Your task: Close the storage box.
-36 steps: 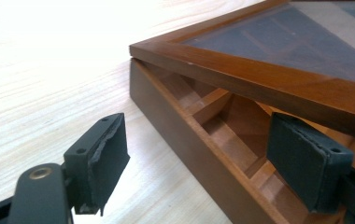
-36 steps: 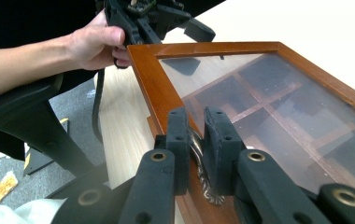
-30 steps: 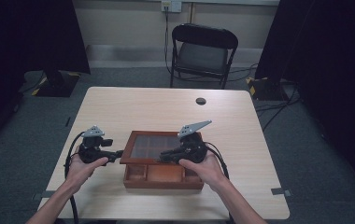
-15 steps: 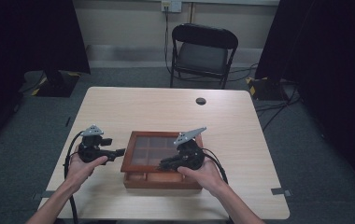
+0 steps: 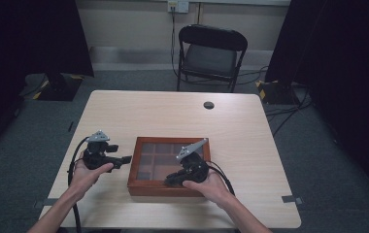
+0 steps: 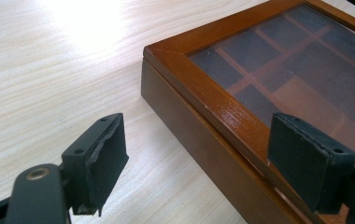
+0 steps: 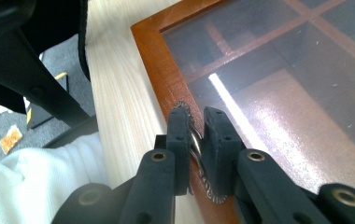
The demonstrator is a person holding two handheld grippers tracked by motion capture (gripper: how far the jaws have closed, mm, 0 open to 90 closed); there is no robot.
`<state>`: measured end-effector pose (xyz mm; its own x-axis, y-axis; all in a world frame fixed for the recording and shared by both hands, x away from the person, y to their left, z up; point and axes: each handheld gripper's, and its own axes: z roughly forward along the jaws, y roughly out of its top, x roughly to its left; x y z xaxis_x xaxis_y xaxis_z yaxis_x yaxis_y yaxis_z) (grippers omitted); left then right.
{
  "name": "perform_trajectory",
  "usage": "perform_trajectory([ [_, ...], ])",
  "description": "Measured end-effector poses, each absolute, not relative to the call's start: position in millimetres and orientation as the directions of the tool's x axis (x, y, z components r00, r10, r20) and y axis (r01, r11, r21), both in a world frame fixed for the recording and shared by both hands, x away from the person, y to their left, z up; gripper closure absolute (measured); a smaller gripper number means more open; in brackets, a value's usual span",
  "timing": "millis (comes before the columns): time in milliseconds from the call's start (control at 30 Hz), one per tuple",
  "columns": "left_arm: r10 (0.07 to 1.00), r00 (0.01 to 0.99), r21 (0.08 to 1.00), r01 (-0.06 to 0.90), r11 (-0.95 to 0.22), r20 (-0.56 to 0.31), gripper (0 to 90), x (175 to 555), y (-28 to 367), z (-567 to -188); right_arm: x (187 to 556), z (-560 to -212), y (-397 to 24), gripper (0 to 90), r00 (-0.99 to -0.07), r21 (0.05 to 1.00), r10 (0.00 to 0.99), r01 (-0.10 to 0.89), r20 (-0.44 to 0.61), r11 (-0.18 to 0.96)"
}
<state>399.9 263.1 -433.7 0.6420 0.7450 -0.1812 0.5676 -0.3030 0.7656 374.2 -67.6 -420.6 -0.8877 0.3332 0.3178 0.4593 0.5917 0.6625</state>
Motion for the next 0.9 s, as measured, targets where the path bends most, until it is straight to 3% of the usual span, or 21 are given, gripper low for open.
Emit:
perform_trajectory([
  [500,0.745,0.641,0.755,0.578,-0.310,-0.185,18.9,401,260,-435,376,-434,-68,79.7,-0.870,0.647,0.337,0.492,0.359,0.583],
  [533,0.743,0.644,0.755,0.575,-0.316,-0.180,18.9,401,261,-435,376,-433,-69,72.4,-0.868,0.653,0.353,0.496,0.349,0.573],
  [700,0.748,0.639,0.748,0.583,-0.317,-0.180,18.9,402,260,-437,380,-428,-77,66.0,-0.851,0.676,0.387,0.520,0.356,0.522],
  [733,0.752,0.638,0.740,0.584,-0.334,-0.165,18.9,403,260,-439,383,-423,-83,58.4,-0.841,0.693,0.423,0.527,0.339,0.492],
  [767,0.752,0.638,0.740,0.584,-0.334,-0.165,19.0,403,260,-439,383,-423,-83,58.4,-0.841,0.693,0.423,0.527,0.339,0.492],
  [833,0.756,0.635,0.734,0.588,-0.340,-0.158,18.9,403,260,-439,388,-417,-96,41.7,-0.800,0.707,0.504,0.560,0.326,0.432],
  [900,0.760,0.629,0.731,0.594,-0.335,-0.162,18.9,403,261,-439,389,-417,-101,37.7,-0.786,0.714,0.530,0.566,0.318,0.412],
])
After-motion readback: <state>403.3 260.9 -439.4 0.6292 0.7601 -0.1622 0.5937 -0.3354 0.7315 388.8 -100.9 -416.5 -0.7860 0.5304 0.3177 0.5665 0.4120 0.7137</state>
